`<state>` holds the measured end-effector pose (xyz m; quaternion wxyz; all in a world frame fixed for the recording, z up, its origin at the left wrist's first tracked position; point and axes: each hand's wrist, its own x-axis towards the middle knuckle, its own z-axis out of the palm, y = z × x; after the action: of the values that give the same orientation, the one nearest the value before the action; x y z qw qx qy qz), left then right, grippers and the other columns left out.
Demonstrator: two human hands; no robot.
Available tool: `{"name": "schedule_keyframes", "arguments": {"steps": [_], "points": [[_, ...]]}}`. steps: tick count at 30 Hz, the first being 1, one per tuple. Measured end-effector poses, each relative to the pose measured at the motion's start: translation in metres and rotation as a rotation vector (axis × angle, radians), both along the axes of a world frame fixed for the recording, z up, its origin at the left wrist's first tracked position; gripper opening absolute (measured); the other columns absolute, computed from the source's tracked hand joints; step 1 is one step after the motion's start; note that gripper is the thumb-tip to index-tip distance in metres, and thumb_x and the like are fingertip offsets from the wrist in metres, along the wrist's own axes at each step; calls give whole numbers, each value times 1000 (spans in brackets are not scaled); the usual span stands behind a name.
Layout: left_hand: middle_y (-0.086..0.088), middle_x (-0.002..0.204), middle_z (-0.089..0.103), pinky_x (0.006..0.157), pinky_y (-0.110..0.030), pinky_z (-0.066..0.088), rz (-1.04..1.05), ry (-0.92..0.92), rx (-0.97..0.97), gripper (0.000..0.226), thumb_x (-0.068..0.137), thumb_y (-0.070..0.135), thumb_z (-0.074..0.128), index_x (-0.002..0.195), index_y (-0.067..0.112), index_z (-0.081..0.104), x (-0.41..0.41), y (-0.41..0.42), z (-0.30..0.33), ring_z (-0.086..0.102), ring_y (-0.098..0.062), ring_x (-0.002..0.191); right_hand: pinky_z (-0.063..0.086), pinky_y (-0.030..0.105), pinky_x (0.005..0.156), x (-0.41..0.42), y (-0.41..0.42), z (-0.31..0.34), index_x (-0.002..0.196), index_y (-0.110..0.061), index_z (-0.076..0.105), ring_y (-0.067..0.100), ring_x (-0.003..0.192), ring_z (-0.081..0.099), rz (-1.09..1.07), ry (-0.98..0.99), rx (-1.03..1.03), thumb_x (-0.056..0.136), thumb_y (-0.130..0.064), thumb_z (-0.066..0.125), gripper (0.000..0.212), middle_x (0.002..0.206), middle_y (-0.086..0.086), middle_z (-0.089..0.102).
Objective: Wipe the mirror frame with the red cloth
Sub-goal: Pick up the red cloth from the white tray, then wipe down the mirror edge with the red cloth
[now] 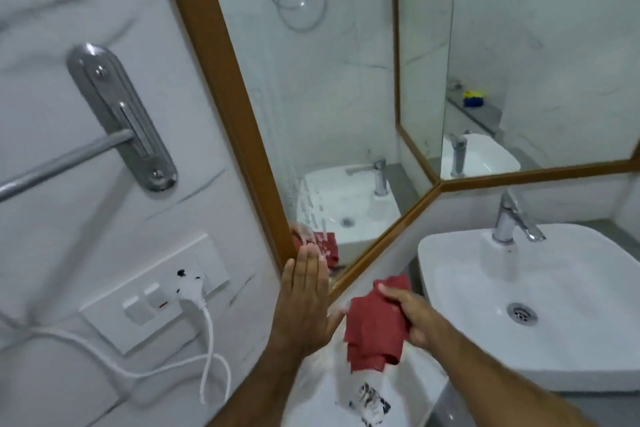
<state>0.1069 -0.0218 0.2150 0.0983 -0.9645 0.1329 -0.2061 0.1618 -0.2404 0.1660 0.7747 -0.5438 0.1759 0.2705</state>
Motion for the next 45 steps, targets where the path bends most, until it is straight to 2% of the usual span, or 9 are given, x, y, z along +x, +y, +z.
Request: {"name": "schedule_keyframes", "arguments": {"steps": [6, 17, 21, 24, 26, 30, 34, 41, 45], "points": [[-32, 158, 19, 122, -52, -1, -20, -346, 51, 96, 91, 68, 31, 151, -6, 15, 48, -15, 159, 1, -41, 152, 52, 55, 96, 48, 4, 137, 120, 5, 62, 45, 101, 68, -132, -181, 153, 90, -15, 60, 36, 108, 31, 71], [-31, 161, -7, 125, -53, 3, -8, -683, 477, 105, 88, 77, 3, 153, -6, -3, 45, 43, 498, -9, -41, 151, 54, 30, 58, 99, 41, 464, 120, -16, 56, 16, 69, 60, -482, -722, 615, 105, -24, 45, 21, 87, 4, 60], [-31, 160, -15, 125, -53, 1, 152, -695, 535, 108, 83, 78, -9, 152, -5, -7, 33, 58, 566, -17, -40, 150, 46, 33, 70, 105, 60, 542, 134, -16, 49, 15, 68, 57, -589, -1111, 196, 103, -45, 40, 43, 81, -1, 58], [-32, 158, -20, 125, -52, -1, 211, -737, 414, 104, 85, 75, -7, 151, -5, -10, 38, 62, 579, -20, -40, 149, 43, 39, 103, 128, 70, 576, 143, -14, 42, 28, 121, 56, -732, -1349, -161, 101, -45, 41, 52, 135, 13, 55], [-33, 157, -20, 125, -50, 0, 188, -759, 362, 97, 90, 69, 0, 151, -7, -8, 43, 62, 579, -19, -40, 149, 16, 46, 124, 144, 79, 590, 155, -8, 23, 29, 152, 20, -715, -1398, -371, 103, -45, 38, 65, 164, 15, 24], [-37, 156, -19, 125, -51, 2, 142, -768, 362, 89, 93, 57, 8, 150, -9, -7, 50, 66, 580, -20, -43, 148, -4, 46, 125, 168, 106, 603, 159, -17, -1, 25, 155, -3, -654, -1317, -685, 104, -53, 21, 70, 169, 6, -1], [-39, 155, -19, 125, -54, 1, 138, -735, 381, 90, 88, 54, 9, 150, -9, -6, 54, 66, 584, -20, -46, 147, -2, 48, 125, 165, 109, 608, 159, -20, 6, 24, 155, -1, -681, -1356, -706, 103, -51, 18, 65, 169, 3, 1], [-42, 151, -25, 123, -58, 3, 143, -671, 443, 126, 76, 89, 4, 148, -13, -11, 45, 65, 589, -22, -49, 145, -9, 43, 123, 120, 130, 554, 158, -35, -1, 16, 155, -13, -382, -2249, -929, 95, -51, 23, 69, 169, -1, -6], [-38, 151, -32, 123, -57, -2, 139, -606, 510, 157, 52, 109, 15, 147, -12, -16, 34, 70, 592, -28, -47, 144, 0, 52, 125, 141, 96, 590, 157, -35, -3, 22, 155, -3, -352, -2257, -1004, 100, -47, 21, 64, 169, 3, 3]]}}
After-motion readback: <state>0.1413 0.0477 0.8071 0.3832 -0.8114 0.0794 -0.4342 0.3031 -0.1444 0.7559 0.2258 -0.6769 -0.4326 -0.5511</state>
